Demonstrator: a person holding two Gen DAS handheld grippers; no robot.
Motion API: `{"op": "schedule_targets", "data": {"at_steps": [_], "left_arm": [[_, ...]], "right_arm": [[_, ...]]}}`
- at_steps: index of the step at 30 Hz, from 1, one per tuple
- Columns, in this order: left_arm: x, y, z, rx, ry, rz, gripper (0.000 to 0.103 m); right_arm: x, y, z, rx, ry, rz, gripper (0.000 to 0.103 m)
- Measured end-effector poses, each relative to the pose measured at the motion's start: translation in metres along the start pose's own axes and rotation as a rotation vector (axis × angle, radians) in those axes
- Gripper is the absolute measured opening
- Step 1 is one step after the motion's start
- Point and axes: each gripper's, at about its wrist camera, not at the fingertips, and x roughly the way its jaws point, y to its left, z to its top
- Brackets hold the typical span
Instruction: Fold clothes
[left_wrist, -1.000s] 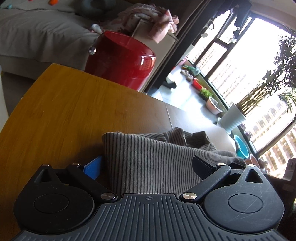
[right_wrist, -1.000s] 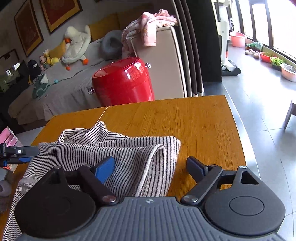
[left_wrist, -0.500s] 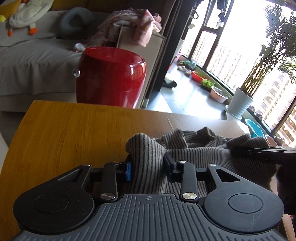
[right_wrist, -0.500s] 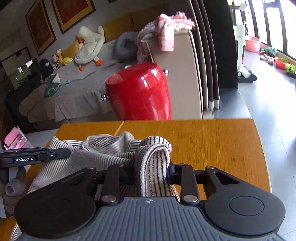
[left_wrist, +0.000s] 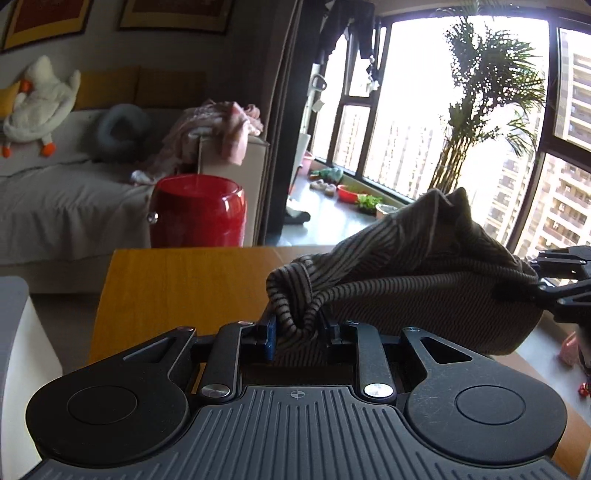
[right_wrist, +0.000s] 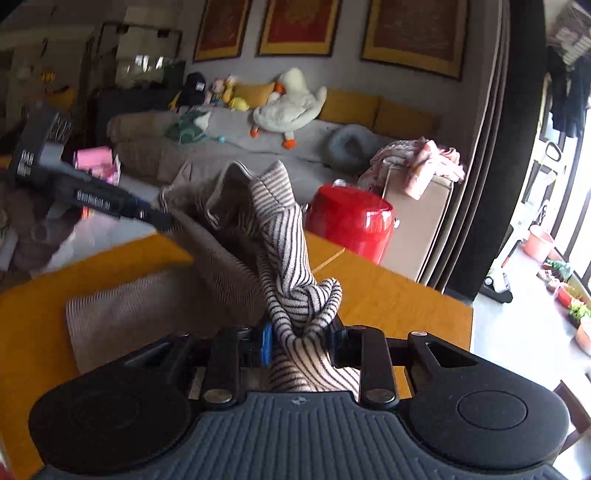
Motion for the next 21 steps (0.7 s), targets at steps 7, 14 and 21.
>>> {"op": "schedule_targets", "data": {"at_steps": [7,14,21], "left_arm": [[-0.027,0.010,-0.046,-0.049,0.099,-0.005,0.033],[-0.055,0.020,-0.037,-0.083,0.061,-0.040,0.062],[-0.026,0.021,-0.031,-0.199,0.109,-0.061,0.082]], "right_arm": [[-0.020,0.031,-0.055,-0.027,0.127,-0.054,0.033],[-0.068,-0.024,-0.064,0.360,0.085,-0.045,0.051],[-0.040,-0.062,-0.074,0.881,-0.005,0.153,0.063]]}}
